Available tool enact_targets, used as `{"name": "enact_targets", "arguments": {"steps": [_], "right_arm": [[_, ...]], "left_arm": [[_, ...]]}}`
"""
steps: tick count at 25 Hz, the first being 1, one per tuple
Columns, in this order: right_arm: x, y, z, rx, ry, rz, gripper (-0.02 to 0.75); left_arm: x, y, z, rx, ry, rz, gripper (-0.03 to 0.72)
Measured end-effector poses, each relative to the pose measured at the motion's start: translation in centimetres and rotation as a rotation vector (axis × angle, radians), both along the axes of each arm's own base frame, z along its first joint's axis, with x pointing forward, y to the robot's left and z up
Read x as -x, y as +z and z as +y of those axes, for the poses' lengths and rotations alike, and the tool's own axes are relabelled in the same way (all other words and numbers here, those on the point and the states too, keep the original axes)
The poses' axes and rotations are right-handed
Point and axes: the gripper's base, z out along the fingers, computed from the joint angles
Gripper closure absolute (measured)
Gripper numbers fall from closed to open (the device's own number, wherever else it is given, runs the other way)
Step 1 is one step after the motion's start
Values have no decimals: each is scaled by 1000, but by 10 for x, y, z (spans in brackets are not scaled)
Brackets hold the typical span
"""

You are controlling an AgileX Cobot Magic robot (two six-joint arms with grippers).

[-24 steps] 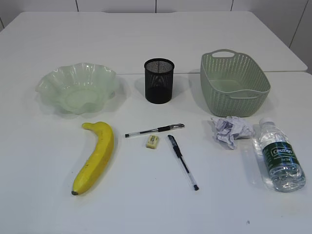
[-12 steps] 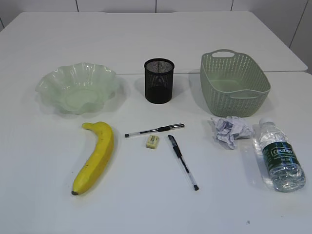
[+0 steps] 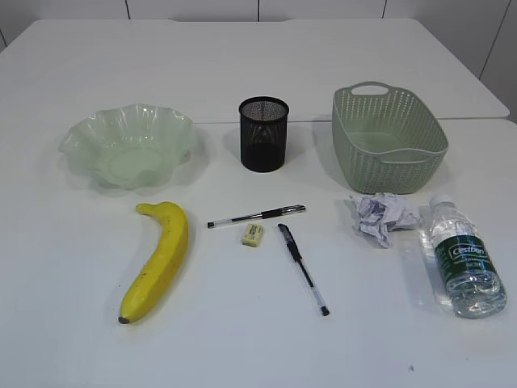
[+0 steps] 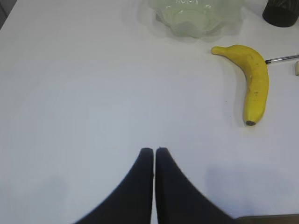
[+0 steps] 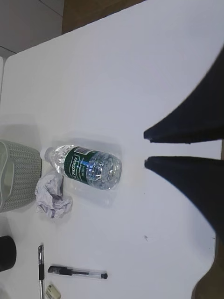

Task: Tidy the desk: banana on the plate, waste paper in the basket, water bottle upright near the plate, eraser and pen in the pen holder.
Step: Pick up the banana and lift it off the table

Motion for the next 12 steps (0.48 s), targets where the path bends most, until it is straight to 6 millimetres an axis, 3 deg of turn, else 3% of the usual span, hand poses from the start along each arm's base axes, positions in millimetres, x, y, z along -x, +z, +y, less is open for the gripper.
{"name": "enact_targets", "arguments": {"steps": [12], "right_arm": [[0,0,0,0,0,0,664]], "left_arm": [[0,0,0,0,0,0,713]]}}
